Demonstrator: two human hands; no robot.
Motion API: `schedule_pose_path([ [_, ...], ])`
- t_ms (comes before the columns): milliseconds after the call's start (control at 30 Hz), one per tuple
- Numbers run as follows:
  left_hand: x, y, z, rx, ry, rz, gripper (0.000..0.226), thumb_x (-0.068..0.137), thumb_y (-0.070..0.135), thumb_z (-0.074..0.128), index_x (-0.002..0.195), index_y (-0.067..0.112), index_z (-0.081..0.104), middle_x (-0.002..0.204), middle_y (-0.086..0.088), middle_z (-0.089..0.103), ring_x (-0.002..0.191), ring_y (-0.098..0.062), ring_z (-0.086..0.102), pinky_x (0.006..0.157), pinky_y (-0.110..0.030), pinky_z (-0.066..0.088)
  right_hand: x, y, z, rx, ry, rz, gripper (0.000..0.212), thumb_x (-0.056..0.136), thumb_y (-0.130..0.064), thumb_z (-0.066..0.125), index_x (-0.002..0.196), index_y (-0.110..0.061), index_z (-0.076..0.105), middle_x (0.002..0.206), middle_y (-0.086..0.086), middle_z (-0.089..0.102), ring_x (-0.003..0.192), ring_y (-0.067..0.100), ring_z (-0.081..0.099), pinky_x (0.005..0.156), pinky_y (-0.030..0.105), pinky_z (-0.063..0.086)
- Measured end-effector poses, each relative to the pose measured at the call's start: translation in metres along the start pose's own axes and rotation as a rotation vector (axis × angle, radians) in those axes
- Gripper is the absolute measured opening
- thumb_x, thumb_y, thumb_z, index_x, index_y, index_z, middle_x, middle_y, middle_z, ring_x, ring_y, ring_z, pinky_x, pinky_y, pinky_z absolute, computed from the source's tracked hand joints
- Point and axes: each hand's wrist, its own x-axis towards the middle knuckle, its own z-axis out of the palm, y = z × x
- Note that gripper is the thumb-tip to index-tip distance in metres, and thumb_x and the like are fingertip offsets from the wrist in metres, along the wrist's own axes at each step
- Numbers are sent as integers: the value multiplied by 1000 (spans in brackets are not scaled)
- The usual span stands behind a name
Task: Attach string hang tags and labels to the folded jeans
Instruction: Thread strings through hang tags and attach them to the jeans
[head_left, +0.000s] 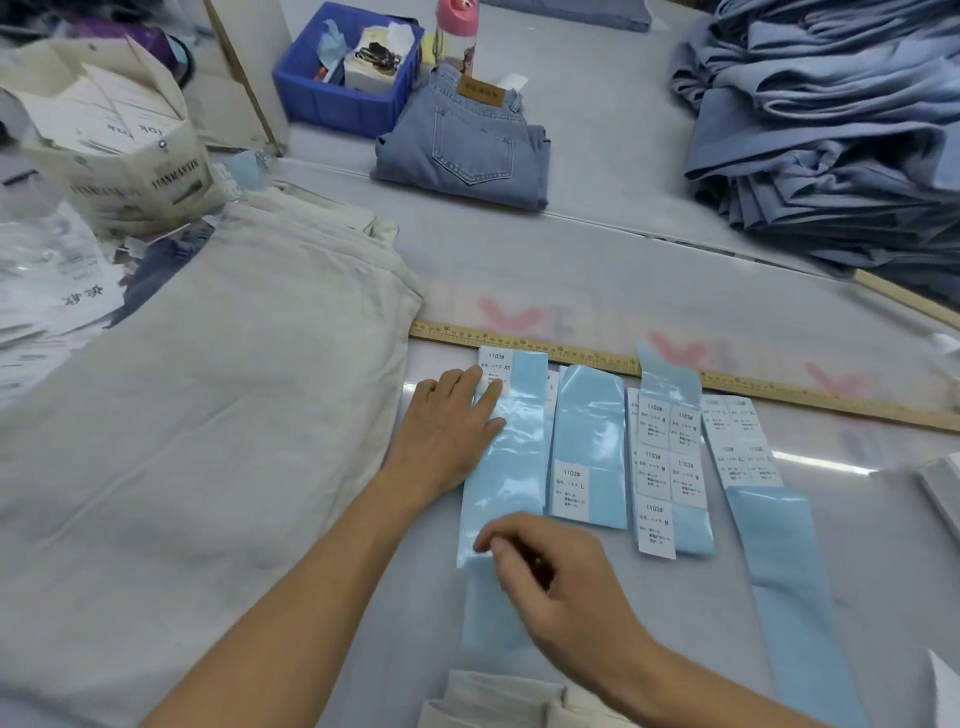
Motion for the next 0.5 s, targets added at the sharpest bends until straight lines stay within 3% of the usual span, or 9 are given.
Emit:
schedule_pose_path([
  [100,-4,1,1,5,-22,8,60,101,50,45,147,12,48,144,-13,50,126,-32,50,99,-45,43,15,3,-3,-327,134,-164,14,91,-19,62,101,-26,67,89,-14,59,76,6,53,68,15,41],
  [167,-5,2,3,16,-33,18,63,101,51,38,148,10,46,145,-14,49,127,-32,50,101,-45,43,16,16,1,-649,-6,-158,32,86,-15,70,116,-26,67,109,-4,58,95,17,54,81,26,47],
  [233,-5,2,2,16,-68,13,64,102,51,32,150,11,43,148,-14,47,130,-32,48,104,-46,41,14,26,11,-715,-143,-64,42,83,-18,74,122,-26,65,120,-1,57,104,22,54,87,35,51],
  [333,-5,4,1,6,-117,-2,60,106,48,30,156,14,32,156,-11,37,140,-29,37,113,-43,30,10,43,22,-860,-182,-71,53,74,-32,81,124,-22,65,132,5,60,114,29,62,89,42,57],
  [400,-7,4,-9,-69,-103,-28,53,109,41,30,158,19,29,161,-6,31,146,-25,29,118,-39,21,9,57,26,-970,-180,-103,56,84,-41,70,133,-16,64,143,11,57,126,33,59,101,45,52],
  [433,-11,4,-18,-128,-50,-51,49,110,35,35,156,19,34,161,-7,34,147,-25,30,120,-39,21,8,64,28,-1003,-189,-120,56,90,-44,58,138,-14,61,148,12,53,132,32,55,108,46,46],
  [500,-30,3,-42,-289,235,-193,43,103,21,54,146,15,52,151,-12,48,139,-30,45,115,-43,34,3,80,32,-1008,-183,-158,59,97,-45,41,145,-13,54,155,10,44,142,30,45,112,45,31],
])
